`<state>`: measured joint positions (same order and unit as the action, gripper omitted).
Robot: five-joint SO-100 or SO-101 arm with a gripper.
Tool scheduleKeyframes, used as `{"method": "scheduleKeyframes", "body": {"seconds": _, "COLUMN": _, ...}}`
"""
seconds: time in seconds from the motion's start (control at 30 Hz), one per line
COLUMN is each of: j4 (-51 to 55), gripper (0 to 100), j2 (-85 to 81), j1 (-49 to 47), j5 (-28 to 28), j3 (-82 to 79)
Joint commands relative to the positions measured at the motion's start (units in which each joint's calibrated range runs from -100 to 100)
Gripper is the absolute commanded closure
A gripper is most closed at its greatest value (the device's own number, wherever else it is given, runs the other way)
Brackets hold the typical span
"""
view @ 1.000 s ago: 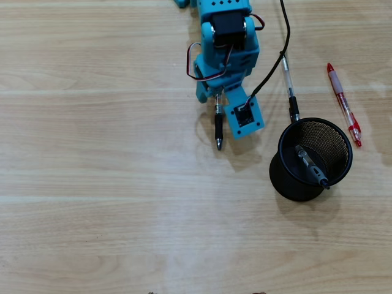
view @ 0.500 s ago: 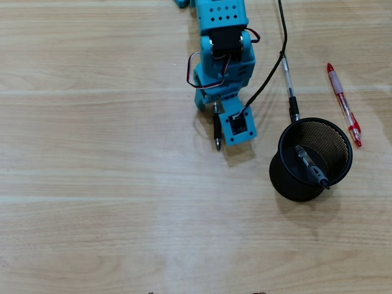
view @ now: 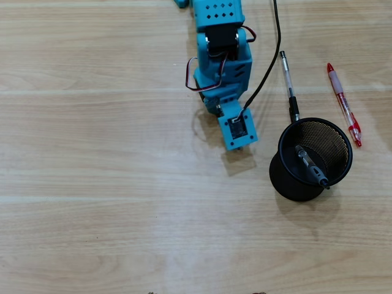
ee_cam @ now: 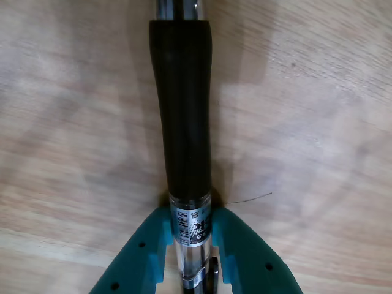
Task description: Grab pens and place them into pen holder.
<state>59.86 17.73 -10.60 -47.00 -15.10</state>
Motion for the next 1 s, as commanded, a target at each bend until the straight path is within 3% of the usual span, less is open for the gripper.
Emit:
{"method": "scheduleKeyframes", "body": {"seconds": 0.0, "j4": -0.77, "gripper": 98, "j2": -1.33, "j1": 2.53, "j5": 0.74, "j3": 0.74}}
{"method": "scheduleKeyframes", "body": {"seconds": 0.2, "j4": 0.00, "gripper": 98, "j2": -11.65, "j1": 6.24, "j5": 6.49, "j3": 11.16}}
{"method": "scheduleKeyframes", "body": {"seconds": 0.4, "j4": 4.30, "gripper": 98, "j2": -17.22, "j1": 3.34, "j5": 6.02, "j3": 31.98}}
{"method": "scheduleKeyframes", "body": {"seconds": 0.67, "j4": 3.52, "gripper": 98, "j2": -11.14, "j1": -6.58, "j5": -5.33, "j3": 56.34}}
{"method": "scheduleKeyframes", "body": {"seconds": 0.97, "j4": 2.32, "gripper": 98, "j2": -1.42, "j1": -12.71, "j5": -9.66, "j3": 65.30}}
